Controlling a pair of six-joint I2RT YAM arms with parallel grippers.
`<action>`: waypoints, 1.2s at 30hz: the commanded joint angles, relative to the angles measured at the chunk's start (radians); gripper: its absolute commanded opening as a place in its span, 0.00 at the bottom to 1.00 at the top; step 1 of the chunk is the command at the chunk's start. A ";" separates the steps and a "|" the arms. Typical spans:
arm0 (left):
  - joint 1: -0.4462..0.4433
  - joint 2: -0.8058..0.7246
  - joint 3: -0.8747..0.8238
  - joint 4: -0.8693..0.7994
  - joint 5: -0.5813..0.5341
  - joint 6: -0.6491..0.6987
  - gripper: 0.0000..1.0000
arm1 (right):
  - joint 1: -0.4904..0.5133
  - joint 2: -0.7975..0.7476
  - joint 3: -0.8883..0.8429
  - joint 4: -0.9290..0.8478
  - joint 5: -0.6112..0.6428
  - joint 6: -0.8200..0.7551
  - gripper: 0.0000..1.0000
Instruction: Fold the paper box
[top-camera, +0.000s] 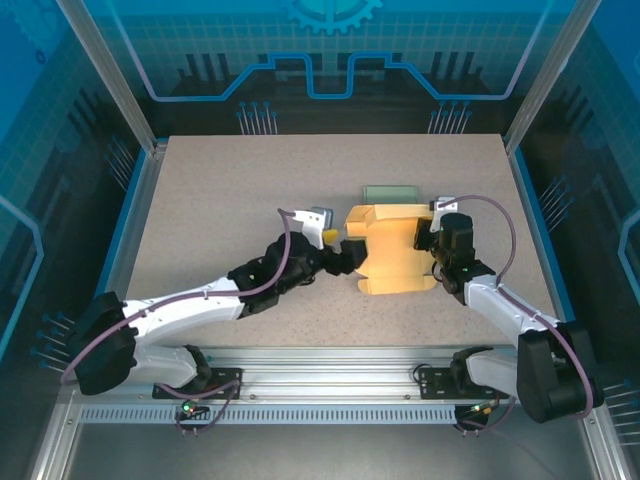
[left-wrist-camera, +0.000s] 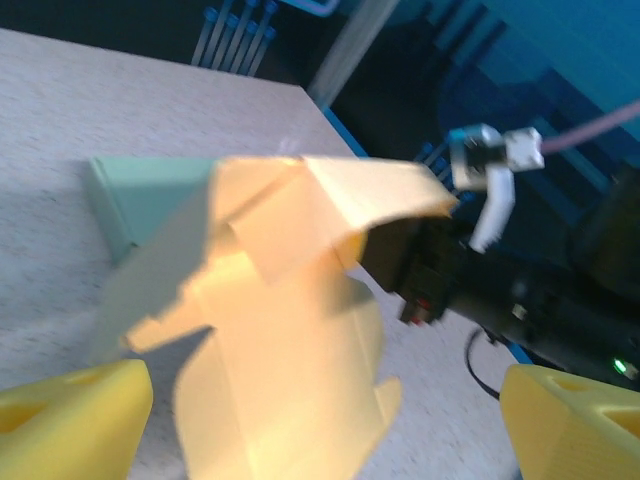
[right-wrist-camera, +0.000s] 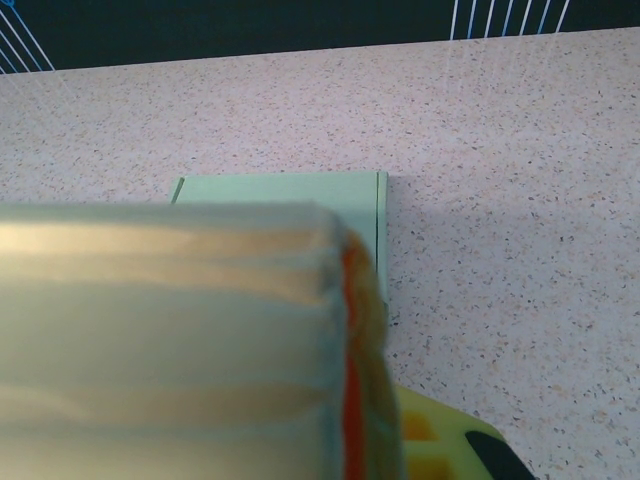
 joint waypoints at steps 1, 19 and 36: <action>-0.002 0.064 0.045 -0.045 0.026 -0.001 0.92 | 0.003 -0.006 0.006 0.004 0.010 -0.005 0.00; 0.083 0.281 0.257 -0.177 0.038 0.034 0.99 | 0.003 -0.007 0.005 0.005 0.015 -0.004 0.00; 0.103 0.372 0.310 -0.213 -0.001 0.036 0.99 | 0.003 -0.010 0.002 0.006 0.017 -0.002 0.00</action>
